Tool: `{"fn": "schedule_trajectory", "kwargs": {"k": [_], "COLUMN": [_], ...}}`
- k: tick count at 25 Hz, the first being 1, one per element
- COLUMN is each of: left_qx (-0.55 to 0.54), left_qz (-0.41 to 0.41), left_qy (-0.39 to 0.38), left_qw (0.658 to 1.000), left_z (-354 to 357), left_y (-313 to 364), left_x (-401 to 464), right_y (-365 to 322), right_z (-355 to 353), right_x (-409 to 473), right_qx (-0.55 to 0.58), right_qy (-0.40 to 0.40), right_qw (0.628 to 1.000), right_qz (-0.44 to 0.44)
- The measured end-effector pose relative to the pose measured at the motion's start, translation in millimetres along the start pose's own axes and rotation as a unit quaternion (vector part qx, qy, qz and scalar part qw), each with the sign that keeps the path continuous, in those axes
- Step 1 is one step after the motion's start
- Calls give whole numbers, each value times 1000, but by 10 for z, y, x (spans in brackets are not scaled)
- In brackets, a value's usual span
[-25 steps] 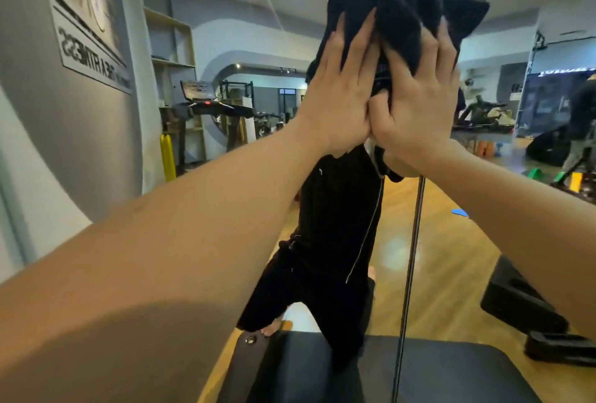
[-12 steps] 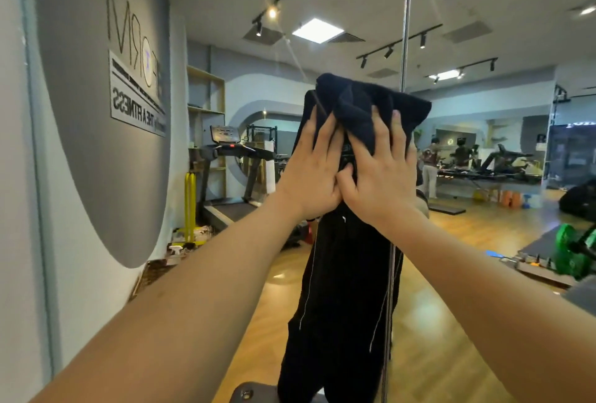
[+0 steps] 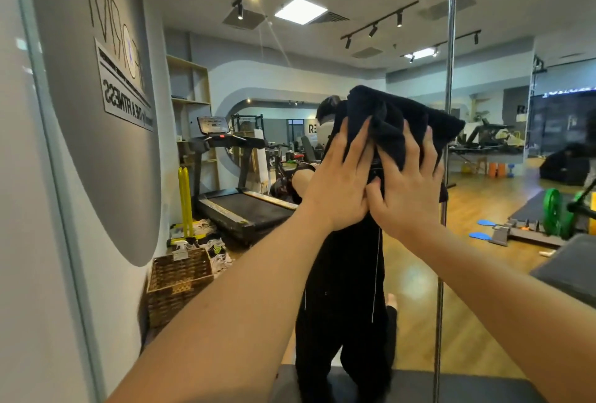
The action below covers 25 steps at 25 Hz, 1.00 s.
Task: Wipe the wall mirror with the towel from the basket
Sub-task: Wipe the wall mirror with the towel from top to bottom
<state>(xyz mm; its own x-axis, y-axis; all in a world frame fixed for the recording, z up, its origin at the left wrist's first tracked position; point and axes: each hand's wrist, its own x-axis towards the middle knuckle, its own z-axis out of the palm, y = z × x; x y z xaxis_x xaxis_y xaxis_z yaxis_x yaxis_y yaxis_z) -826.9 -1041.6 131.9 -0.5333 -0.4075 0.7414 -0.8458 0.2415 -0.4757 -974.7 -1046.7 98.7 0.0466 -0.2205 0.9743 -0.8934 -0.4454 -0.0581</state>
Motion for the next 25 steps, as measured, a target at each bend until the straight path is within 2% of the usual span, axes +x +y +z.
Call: {"fn": "schedule_trajectory", "kwargs": {"k": [3,6,10,13,16,20,25], "left_qx": [27,18,-34,-31,-46,-26,-32], "left_qz": [28,3,-21,-32,-78,-101,-156], "left_qy": [-6,-22,45,82,50,21,18], "left_qw": [999,1000,998,996,995,994,987], "left_z": [-5,-36,-207,-256,-256,-231,-269], "left_y": [-308,-718,-1229,-1695,-2138,-2687,-3249], "left_x": [-202,-517,-1031,-1449,-1750,-2071,-2482], "right_y": [-404,-874,-1540,-2108,-2599,-3142,-3804], "right_z": [154,346,613,851,1075,1332,1595], "right_x": [-43,-29,31,50,94,180,256], "right_qx": [1,-1,-9,-6,3,12,9], "right_qy": [-5,-17,-30,-40,-40,-38,-59], "right_qw": [1000,1000,999,998,998,997,993], "right_qz": [12,11,-16,-45,-55,-72,-101]}}
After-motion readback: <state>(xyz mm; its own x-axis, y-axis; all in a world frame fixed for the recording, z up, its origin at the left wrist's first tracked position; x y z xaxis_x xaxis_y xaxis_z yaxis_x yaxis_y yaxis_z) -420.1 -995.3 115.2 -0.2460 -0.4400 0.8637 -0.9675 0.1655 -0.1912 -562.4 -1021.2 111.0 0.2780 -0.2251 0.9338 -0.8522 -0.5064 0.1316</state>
